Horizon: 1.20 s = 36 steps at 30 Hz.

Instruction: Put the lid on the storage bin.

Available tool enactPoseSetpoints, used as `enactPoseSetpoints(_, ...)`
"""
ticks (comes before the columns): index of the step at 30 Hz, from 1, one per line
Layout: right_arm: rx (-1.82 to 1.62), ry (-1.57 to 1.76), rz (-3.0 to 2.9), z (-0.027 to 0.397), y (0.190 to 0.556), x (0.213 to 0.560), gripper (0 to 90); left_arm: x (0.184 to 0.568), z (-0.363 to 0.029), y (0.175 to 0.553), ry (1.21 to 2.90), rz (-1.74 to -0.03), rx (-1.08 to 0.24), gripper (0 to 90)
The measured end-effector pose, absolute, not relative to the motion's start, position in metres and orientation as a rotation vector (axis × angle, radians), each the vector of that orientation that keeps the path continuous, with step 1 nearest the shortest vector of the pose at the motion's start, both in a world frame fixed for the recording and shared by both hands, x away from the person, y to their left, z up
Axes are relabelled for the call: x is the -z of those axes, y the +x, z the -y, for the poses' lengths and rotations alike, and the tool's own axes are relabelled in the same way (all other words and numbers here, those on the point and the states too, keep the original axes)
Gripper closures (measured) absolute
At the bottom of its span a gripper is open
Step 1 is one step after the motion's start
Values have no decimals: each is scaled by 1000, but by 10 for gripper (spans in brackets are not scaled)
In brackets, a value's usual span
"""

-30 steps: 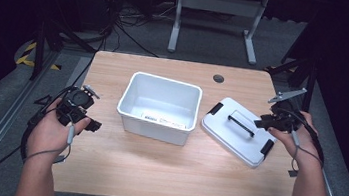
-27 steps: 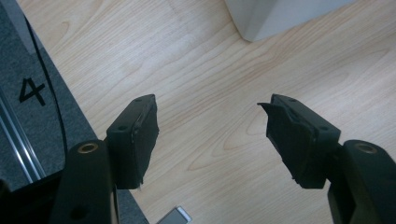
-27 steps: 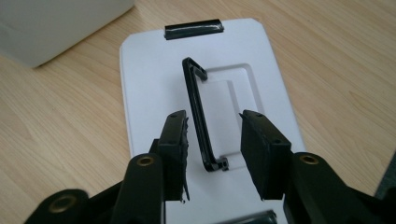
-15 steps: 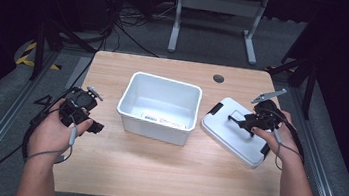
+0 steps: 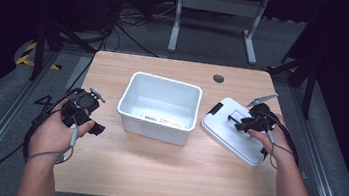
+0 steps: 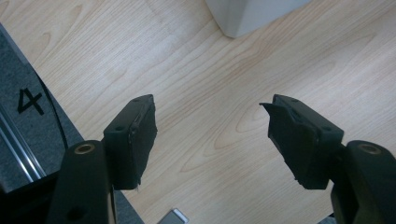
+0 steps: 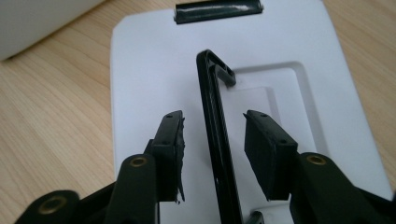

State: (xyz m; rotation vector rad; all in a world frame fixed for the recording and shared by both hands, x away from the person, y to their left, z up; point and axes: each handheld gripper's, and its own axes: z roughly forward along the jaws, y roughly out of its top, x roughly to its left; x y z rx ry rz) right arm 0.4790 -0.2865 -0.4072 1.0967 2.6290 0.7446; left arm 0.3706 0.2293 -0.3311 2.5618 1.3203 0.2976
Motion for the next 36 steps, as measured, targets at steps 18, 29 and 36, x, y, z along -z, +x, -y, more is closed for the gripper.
enactPoseSetpoints(18,-646,1053,-2556,293,480,410,845,334,-231,372,2592,-1315,-343,334)
enactPoseSetpoints(29,-665,1012,-2549,291,475,402,847,334,-233,375,2575,-1317,-337,330)
enactPoseSetpoints(36,-709,989,-2545,294,471,381,847,333,-237,374,2543,-1353,-323,328)
